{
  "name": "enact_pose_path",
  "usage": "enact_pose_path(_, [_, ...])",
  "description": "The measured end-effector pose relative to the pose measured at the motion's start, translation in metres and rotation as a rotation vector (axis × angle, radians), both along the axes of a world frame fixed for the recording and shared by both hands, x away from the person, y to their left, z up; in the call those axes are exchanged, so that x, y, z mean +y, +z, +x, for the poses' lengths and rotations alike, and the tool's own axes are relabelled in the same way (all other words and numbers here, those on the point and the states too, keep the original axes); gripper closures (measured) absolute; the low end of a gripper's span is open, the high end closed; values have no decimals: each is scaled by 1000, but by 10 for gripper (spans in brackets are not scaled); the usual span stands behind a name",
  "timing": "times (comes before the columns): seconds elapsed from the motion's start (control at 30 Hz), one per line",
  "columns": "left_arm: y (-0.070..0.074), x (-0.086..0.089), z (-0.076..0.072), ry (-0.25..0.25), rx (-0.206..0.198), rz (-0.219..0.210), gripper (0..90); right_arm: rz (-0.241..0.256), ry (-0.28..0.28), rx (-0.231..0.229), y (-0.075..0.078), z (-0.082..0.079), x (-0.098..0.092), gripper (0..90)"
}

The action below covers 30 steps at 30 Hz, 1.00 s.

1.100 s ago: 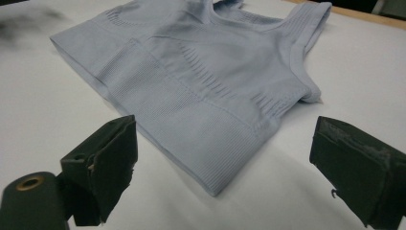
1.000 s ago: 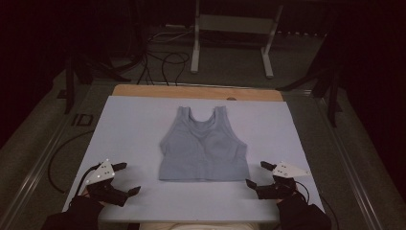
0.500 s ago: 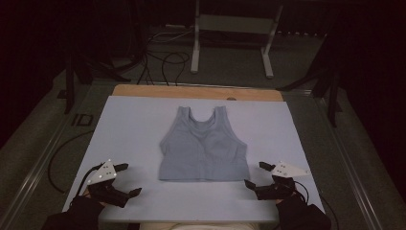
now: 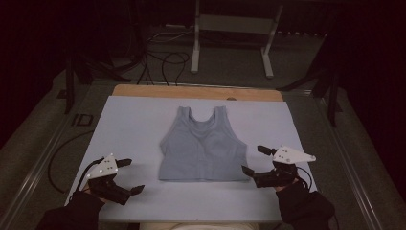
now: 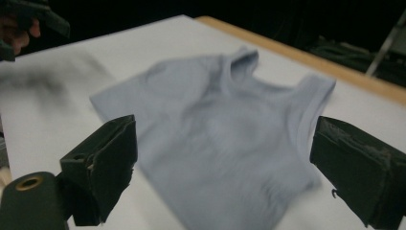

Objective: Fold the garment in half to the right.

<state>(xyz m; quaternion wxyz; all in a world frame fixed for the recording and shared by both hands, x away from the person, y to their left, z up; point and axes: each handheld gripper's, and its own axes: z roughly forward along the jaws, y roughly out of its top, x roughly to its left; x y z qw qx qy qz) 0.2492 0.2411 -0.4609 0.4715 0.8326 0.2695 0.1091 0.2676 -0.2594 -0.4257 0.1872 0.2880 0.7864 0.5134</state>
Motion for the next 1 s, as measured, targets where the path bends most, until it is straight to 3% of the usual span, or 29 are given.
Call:
enact_pose_path(0.03, [0,0,0,0,0,0,1,0,0,0,0,0,0,90])
enact_pose_path(0.07, [3,-1,1,-5,-2,-2,1,5,11,-9,11,6,4,89])
enact_pose_path(0.2, [19,-6,7,-8,-20,24,1,10,37,-29,29,20,14,89])
enact_pose_path(0.27, [19,-6,7,-8,-20,24,0,8,45,-38,32,23,17,89])
enact_pose_path(0.3, [29,-9,10,-3,-29,31,1,10,63,-43,39,32,25,89])
enact_pose_path(0.43, [36,-14,14,-8,-36,28,1,-2,97,-53,48,46,42,89])
enact_pose_path(0.67, [34,-23,20,-4,-20,29,0,-11,155,-70,61,75,74,89])
enact_pose_path(1.0, [14,-51,32,13,28,36,1,-3,207,-70,65,117,123,89])
